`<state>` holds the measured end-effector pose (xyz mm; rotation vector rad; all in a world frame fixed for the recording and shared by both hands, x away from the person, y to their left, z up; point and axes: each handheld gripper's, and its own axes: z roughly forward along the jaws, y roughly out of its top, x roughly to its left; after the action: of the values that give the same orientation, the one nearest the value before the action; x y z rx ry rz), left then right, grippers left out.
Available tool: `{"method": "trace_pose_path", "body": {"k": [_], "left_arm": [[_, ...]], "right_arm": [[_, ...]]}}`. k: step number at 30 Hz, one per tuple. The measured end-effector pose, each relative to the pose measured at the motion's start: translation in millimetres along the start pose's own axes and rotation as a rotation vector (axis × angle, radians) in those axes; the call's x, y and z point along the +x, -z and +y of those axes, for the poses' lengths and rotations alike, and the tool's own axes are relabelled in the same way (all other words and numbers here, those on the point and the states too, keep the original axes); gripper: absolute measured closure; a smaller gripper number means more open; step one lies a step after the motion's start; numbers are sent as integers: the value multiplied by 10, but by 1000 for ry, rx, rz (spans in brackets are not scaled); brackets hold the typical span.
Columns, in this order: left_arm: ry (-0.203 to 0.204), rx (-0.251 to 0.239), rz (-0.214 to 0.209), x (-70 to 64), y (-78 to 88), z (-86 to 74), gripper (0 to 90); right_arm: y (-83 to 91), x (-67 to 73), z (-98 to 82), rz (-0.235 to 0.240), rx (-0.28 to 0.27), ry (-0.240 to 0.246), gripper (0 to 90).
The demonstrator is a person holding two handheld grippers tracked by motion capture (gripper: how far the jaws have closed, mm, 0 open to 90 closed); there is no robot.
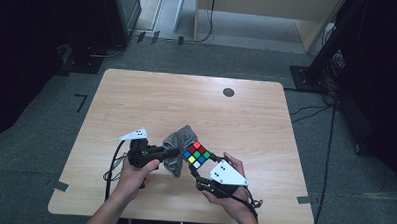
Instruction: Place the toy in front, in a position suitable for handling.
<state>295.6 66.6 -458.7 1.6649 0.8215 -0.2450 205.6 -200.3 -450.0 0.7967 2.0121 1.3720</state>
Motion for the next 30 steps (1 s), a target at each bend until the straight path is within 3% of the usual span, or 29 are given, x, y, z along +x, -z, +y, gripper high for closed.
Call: {"method": "trace_pose_path", "body": {"k": [3, 4, 8, 10, 11, 12, 15, 17, 19, 21, 23, 24, 27, 28, 30], "left_arm": [[3, -55, -78, -18, 78, 45, 751], [4, -61, -86, -14, 92, 53, 749], [-3, -12, -36, 20, 13, 0, 748], [-28, 11, 9, 27, -22, -23, 747], [-45, 17, 25, 31, -27, -29, 748], [-64, 20, 30, 35, -26, -35, 748], [-160, 12, 21, -7, -31, -67, 752], [-271, 29, 10, -73, -79, -101, 753], [-367, 64, -3, -165, -148, -148, 753], [-440, 57, -29, -272, -199, -194, 752], [-502, 64, -5, -354, -252, -226, 751], [-546, 69, 38, -383, -275, -248, 752], [-575, 27, 32, -406, -220, -242, 754], [-618, -12, 49, -446, -161, -222, 755], [-641, -38, 45, -478, -138, -217, 758]], "right_arm": [[-9, -13, -15, -2, 7, -14, 347], [-20, -18, -22, -7, 14, -13, 347], [-18, 11, -11, 2, 5, -2, 347], [10, 21, 22, -8, 0, 19, 347], [27, 15, 33, -15, -4, 13, 347], [84, -34, 75, -18, -48, -27, 347], [144, -87, 122, -15, -87, -79, 347], [178, -113, 158, -23, -109, -102, 347], [192, -111, 184, -23, -105, -120, 347], [145, -82, 192, -36, -63, -157, 347], [126, -68, 186, -26, -57, -170, 347], [105, -29, 186, 1, -51, -188, 347], [84, -7, 202, -28, -32, -178, 347], [89, -39, 195, -34, -38, -206, 347], [114, -116, 183, -52, -38, -252, 347]]}}
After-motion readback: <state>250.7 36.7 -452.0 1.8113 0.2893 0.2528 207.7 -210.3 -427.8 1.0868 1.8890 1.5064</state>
